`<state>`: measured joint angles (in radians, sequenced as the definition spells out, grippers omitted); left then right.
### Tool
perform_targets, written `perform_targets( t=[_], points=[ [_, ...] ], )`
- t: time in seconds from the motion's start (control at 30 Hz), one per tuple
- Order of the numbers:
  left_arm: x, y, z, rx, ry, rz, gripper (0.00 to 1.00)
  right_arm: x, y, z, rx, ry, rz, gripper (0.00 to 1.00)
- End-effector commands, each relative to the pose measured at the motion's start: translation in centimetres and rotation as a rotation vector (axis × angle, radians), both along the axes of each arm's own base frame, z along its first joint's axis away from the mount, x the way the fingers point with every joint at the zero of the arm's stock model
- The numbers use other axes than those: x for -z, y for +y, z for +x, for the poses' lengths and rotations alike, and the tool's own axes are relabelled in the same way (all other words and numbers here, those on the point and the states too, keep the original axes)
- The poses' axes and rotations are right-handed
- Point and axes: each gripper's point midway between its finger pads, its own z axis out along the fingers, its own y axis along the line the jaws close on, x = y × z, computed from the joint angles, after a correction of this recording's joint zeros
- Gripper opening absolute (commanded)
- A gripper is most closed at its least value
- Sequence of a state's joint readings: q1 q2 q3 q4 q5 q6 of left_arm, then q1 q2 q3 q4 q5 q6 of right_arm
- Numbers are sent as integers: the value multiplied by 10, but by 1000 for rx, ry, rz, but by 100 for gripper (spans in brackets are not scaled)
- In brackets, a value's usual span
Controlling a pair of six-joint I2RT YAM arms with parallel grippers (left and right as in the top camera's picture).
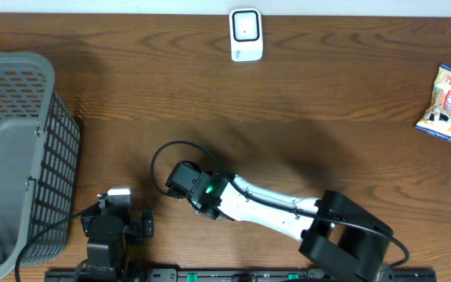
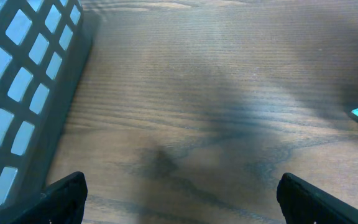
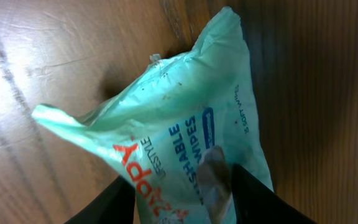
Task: Scan the item barcode
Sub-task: 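Lower the right gripper and grasp the light-blue wipes pack, then lift the light-blue wipes pack and pull it right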
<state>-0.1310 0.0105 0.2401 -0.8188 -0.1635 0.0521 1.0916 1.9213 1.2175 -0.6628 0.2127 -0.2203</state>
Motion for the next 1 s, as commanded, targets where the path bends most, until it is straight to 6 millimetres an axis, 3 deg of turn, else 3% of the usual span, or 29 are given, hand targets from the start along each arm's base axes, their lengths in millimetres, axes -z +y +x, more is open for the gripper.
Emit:
perform_targets(
  t=[0.0, 0.13, 0.27, 0.4, 0.5, 0.7, 0.83, 0.97],
  points=[
    [4, 2, -2, -4, 15, 10, 98, 14, -4, 1, 0, -4, -39, 44],
    [4, 2, -2, -4, 15, 10, 98, 25, -6, 0, 4, -3, -65, 33],
    [4, 2, -2, -4, 14, 10, 98, 21, -1, -1, 41, -14, -46, 1],
    [4, 2, -2, -4, 15, 10, 98, 4, 8, -13, 93, 87, 12, 1],
    [4, 2, -2, -4, 14, 10, 98, -24, 19, -34, 65, 262, 98, 1],
    [4, 2, -2, -4, 15, 10, 98, -106, 29, -74, -78, 667, 390, 1],
    [4, 2, -2, -4, 15, 10, 98, -155, 15, -81, -157, 889, 614, 1],
    [4, 2, -2, -4, 15, 10, 98, -186, 2, -79, -220, 996, 790, 1]
  ],
)
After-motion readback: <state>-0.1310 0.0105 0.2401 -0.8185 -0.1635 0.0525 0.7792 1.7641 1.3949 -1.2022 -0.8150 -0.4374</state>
